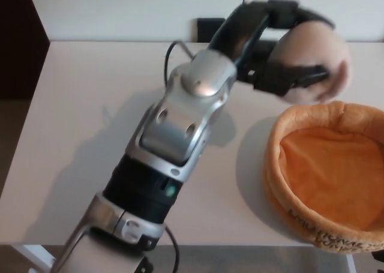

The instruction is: The robot walks towards a table in front, picks a dumpling toy with left hand and puts it in an orange round plate

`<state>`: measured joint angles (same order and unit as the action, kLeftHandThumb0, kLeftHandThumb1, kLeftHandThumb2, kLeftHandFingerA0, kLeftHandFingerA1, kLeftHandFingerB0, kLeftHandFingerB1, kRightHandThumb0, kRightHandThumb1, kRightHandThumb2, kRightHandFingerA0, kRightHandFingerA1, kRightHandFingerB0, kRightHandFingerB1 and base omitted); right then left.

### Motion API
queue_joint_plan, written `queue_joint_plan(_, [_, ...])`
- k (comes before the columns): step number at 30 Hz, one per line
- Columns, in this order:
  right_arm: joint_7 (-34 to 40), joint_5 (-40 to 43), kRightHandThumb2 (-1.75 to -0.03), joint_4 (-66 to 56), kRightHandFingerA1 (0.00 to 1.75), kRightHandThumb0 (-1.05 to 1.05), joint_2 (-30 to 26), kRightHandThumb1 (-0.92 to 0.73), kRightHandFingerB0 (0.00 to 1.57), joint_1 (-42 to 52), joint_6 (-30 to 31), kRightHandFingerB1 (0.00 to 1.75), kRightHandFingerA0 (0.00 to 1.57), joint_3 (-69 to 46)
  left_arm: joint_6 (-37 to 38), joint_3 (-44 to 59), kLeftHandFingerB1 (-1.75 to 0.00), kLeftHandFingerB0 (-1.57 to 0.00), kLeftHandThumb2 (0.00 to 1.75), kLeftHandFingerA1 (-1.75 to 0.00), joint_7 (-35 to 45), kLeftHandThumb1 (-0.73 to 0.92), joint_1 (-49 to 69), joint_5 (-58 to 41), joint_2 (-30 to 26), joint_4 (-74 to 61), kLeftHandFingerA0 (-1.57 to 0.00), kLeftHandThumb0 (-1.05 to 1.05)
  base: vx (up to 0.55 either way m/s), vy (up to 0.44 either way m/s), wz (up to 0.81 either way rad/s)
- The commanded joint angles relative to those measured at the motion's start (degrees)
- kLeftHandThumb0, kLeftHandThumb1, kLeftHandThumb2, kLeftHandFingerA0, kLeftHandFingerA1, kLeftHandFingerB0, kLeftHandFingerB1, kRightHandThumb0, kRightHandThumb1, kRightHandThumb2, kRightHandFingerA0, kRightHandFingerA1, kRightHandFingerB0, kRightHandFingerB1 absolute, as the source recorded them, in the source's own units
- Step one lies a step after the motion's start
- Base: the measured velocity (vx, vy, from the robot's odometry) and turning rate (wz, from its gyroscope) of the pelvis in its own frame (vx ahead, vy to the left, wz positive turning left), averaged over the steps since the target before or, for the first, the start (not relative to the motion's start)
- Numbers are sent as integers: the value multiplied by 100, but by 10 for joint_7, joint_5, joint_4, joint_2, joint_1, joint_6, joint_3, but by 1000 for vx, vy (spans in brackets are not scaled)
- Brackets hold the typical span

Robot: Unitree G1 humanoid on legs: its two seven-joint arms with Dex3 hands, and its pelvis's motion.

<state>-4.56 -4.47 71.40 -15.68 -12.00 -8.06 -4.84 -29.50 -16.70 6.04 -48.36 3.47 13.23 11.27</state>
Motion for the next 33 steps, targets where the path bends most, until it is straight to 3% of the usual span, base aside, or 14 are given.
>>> queue_joint_plan(1, [10, -2, -56, 0, 61, -14, -4, -54, 42, -2, 6, 37, 85, 2, 144, -139, -79, -101, 77, -123, -13, 67, -133, 102, 71, -4, -96, -9, 0, 0, 0])
queue_joint_plan(4, [11, -3, -56, 0, 61, -14, -4, -54, 42, -3, 6, 37, 85, 3, 153, -158, -79, -101, 77, -123, -18, 67, -140, 104, 61, -1, -96, -9, 0, 0, 0])
queue_joint_plan(5, [10, -5, -56, 0, 76, -16, -4, -54, 41, -5, 6, 37, 90, 5, 161, -190, -97, -97, 80, -147, -19, 64, -143, 119, 62, 20, -92, -15, 0, 0, 0])
queue_joint_plan(11, [8, -7, -56, 0, 76, -16, -5, -54, 41, -7, 5, 37, 90, 9, 181, -243, -97, -97, 80, -147, -28, 64, -151, 138, 61, 57, -92, -15, 0, 0, 0])
queue_joint_plan(12, [9, -6, -56, -1, 108, -15, -4, -55, 42, -9, 6, 37, 91, 8, 182, -257, -93, -91, 69, -144, -30, 64, -153, 148, 60, 78, -88, -11, 0, 0, 0])
queue_joint_plan(13, [10, -5, -56, -2, 108, -15, -4, -55, 42, -11, 7, 37, 91, 8, 184, -268, -93, -91, 69, -144, -32, 64, -155, 155, 60, 94, -88, -11, 0, 0, 0])
queue_joint_plan(17, [11, -2, -56, -2, 103, -15, -2, -55, 42, -15, 12, 37, 90, 7, 205, -280, -101, -90, 70, -147, -43, 63, -156, 162, 62, 132, -87, -9, 0, 0, 0])
queue_joint_plan(18, [10, 0, -56, -2, 82, -13, -2, -56, 40, -18, 17, 36, 87, 6, 215, -285, -115, -84, 69, -153, -47, 66, -149, 166, 58, 147, -83, -5, 0, 0, 0])
queue_joint_plan(21, [10, -2, -56, -3, 103, -16, -3, -54, 40, -21, 20, 37, 89, 8, 244, -293, -133, -77, 66, -155, -60, 67, -134, 180, 46, 180, -83, -4, 0, 0, 0])
queue_joint_plan(22, [8, -3, -56, -6, 66, -17, -4, -55, 39, -20, 16, 37, 82, 9, 245, -295, -139, -72, 63, -159, -61, 67, -132, 184, 43, 188, -81, -5, 0, 0, 0])
queue_joint_plan(25, [4, 1, -56, -8, 50, -17, -3, -54, 40, -17, 11, 37, 73, 6, 238, -296, -142, -70, 61, -160, -53, 67, -130, 194, 36, 200, -79, -6, 0, 0, 0])
queue_joint_plan(26, [4, -1, -56, -8, 76, -18, -4, -55, 39, -16, 10, 36, 88, 8, 239, -297, -77, -89, 58, -113, -48, 61, -130, 196, 32, 202, -89, -9, 0, 0, 0])
queue_joint_plan(31, [3, -1, -56, -9, 89, -17, -6, -54, 40, -14, 8, 37, 90, 8, 219, -304, -56, -91, 57, -111, -55, 53, -126, 226, 25, 214, -93, -23, 0, 0, 0])
queue_joint_plan(33, [4, -1, -56, -10, 61, -19, -5, -53, 39, -16, 10, 36, 89, 9, 210, -296, -46, -37, 77, -74, -54, 49, -120, 227, 25, 216, -66, -39, 0, 0, 0])
